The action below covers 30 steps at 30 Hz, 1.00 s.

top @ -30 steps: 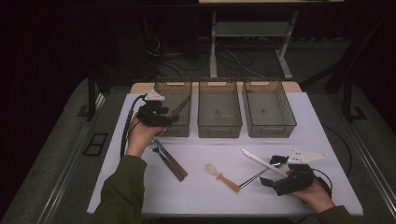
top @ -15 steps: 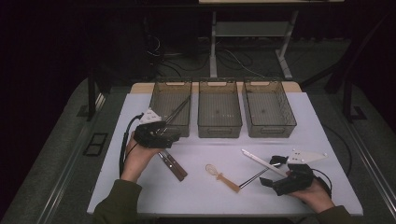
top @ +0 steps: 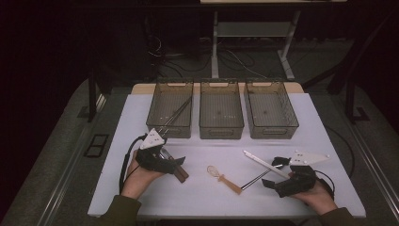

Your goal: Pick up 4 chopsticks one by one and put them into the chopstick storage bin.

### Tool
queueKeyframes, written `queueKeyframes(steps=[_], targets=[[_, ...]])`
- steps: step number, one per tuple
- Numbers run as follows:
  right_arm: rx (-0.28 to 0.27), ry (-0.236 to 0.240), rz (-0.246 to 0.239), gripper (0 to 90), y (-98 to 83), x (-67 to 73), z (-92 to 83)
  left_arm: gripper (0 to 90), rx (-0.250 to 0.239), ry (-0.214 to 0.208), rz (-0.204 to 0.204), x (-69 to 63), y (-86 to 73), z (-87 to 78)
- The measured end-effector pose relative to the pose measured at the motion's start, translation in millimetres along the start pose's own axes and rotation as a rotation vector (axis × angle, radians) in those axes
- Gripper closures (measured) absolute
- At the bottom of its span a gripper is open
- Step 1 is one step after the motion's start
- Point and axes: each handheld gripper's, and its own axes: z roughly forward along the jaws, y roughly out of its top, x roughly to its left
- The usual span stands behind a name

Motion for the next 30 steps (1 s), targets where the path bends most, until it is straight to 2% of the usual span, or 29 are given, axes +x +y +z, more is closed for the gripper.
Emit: queueKeyframes(steps=[5,13,15,17,24,30], targets=[[0.0,-0.001,0.0,0.5,0.0,0.1,-0.1,0.0,-0.002,-0.051,0.006,-8.7,-13.5,1.6],[0.0,-0.004,-0.001,0.5,0.2,0.0,-0.8,0.0,-0.002,-0.081,0.014,-16.8,-31.2,1.9],[-0.001,-0.004,0.0,0.5,0.3,-0.1,-1.1,0.0,0.012,-0.08,0.022,-18.1,-34.3,1.7],[0.0,-0.005,0.001,0.5,0.7,-0.5,-1.5,0.0,0.025,-0.077,0.033,-17.0,-35.1,2.3],[0.022,-0.019,-0.001,0.5,3.7,-2.5,-3.0,0.0,0.018,-0.082,0.027,-16.7,-33.7,2.6],[0.055,-0.028,-0.001,0.5,8.2,-10.2,-8.4,0.0,0.028,-0.092,0.022,-16.4,-33.9,3.5]])
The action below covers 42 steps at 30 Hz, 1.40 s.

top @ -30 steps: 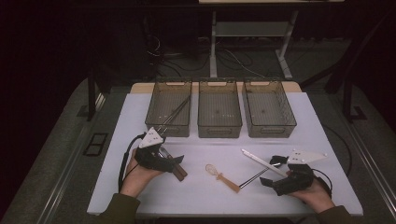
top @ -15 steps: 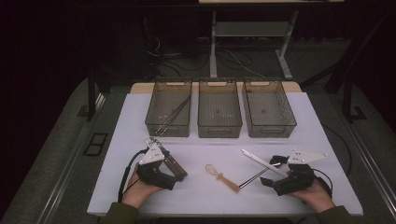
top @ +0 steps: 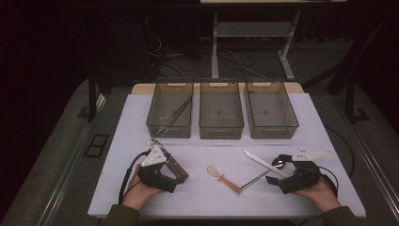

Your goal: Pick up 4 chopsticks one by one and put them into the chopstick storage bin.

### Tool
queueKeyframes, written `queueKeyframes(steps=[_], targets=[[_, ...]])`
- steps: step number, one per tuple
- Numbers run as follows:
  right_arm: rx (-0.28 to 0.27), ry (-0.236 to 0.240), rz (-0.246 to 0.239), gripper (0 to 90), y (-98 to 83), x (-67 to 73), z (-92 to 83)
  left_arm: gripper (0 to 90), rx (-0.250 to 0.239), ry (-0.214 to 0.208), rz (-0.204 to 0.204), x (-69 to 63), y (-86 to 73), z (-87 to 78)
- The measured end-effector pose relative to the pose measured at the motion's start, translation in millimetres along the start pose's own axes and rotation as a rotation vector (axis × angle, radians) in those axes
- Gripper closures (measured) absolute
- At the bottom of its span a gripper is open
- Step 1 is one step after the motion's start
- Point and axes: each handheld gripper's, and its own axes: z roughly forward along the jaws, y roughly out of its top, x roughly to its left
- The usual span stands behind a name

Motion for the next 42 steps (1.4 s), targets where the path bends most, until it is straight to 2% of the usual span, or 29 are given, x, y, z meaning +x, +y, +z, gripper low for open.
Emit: queueKeyframes(steps=[14,16,21,26,29,37,42], targets=[[0.039,-0.023,0.003,7.9,-2.9,-18.8,-18.2,0.0,0.008,-0.004,0.008,-1.1,0.0,0.3],[0.046,-0.018,0.002,14.5,-4.8,-22.1,-21.5,0.0,0.009,-0.004,0.008,-1.1,0.0,0.3],[0.053,-0.03,0.021,18.1,-10.5,-34.1,-30.2,0.0,0.007,-0.005,0.013,-0.7,0.1,0.2],[0.069,-0.032,0.044,28.4,-17.0,-43.9,-36.4,0.0,0.01,-0.008,0.015,-0.8,0.2,0.7],[0.071,-0.022,0.053,36.3,-17.4,-45.1,-37.4,0.0,0.015,-0.013,0.018,-0.3,0.2,1.3],[0.118,-0.02,0.016,57.2,-17.5,-40.9,-31.7,0.0,0.021,-0.021,0.023,-1.1,0.7,2.7],[0.143,-0.012,0.008,68.2,-17.7,-39.9,-30.1,0.0,0.02,-0.022,0.024,-1.2,0.9,2.7]])
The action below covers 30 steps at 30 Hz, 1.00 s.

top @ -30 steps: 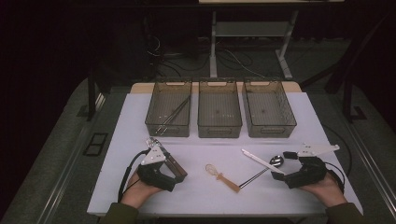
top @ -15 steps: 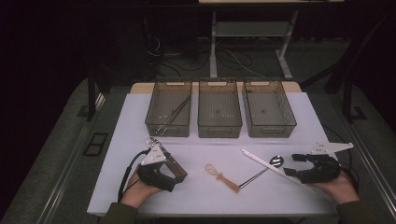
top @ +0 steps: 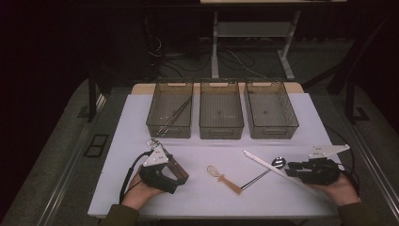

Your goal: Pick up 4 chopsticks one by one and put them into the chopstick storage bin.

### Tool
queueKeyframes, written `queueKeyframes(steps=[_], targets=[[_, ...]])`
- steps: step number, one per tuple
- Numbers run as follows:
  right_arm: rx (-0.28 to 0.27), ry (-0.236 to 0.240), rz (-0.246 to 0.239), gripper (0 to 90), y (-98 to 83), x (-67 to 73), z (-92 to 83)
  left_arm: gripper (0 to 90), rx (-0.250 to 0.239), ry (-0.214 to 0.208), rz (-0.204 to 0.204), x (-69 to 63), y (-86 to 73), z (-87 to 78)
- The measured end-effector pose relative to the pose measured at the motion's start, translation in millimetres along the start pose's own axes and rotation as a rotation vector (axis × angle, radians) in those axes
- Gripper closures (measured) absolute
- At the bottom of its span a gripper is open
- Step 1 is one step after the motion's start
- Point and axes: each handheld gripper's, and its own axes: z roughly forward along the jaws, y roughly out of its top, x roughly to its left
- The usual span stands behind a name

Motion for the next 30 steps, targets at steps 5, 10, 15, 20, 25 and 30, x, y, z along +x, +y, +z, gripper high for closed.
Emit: queueKeyframes(steps=[5,10,15,20,25,30], targets=[[0.028,0.004,-0.013,75.4,-0.2,0.7,3.4,0.0,-0.001,0.0,0.002,-0.4,0.2,0.0],[0.052,-0.004,-0.029,77.9,-0.1,1.8,7.3,0.0,0.0,0.002,0.003,-0.4,0.2,0.0],[0.061,-0.005,-0.029,79.5,-0.4,0.9,8.8,0.0,0.001,0.002,0.004,-0.4,0.1,0.2],[0.07,-0.004,-0.036,80.7,-0.5,0.5,10.6,0.0,0.002,0.003,0.004,-0.4,0.1,0.3],[0.084,-0.008,-0.036,81.6,-0.7,0.3,12.7,0.0,0.003,0.005,0.005,-0.2,0.1,0.5],[0.093,-0.013,-0.036,82.2,-1.1,-0.4,13.7,0.0,0.004,0.005,0.004,-0.3,0.2,0.6]])
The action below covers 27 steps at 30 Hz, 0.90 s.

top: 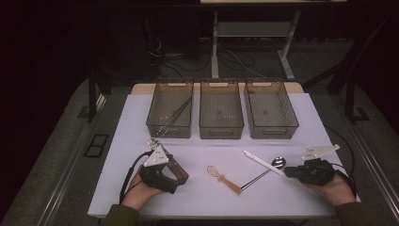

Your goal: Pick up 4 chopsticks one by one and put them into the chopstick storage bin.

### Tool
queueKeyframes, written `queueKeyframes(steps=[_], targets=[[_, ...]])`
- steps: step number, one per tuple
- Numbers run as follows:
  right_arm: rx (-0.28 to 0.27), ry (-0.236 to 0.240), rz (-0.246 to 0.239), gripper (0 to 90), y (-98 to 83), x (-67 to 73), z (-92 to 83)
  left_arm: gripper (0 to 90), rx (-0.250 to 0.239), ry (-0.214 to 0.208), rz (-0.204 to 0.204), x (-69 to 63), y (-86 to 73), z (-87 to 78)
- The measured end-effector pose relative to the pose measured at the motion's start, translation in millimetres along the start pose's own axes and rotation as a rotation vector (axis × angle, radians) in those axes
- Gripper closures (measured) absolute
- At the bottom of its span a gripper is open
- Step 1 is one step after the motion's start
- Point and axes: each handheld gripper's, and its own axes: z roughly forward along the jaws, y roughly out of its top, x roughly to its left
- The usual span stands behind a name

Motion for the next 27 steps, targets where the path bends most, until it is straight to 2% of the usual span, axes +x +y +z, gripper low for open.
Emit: queueKeyframes(steps=[17,23,27], targets=[[0.025,-0.008,-0.004,82.1,-2.3,-1.6,5.6,0.0,0.004,0.0,0.0,-0.1,-0.1,0.4],[0.029,-0.025,-0.036,80.6,-2.5,1.5,6.3,0.0,0.007,-0.001,-0.001,-0.2,-0.1,0.7],[0.031,-0.031,-0.046,83.0,-2.5,2.0,6.5,0.0,0.007,-0.002,-0.001,-0.2,-0.1,0.6]])
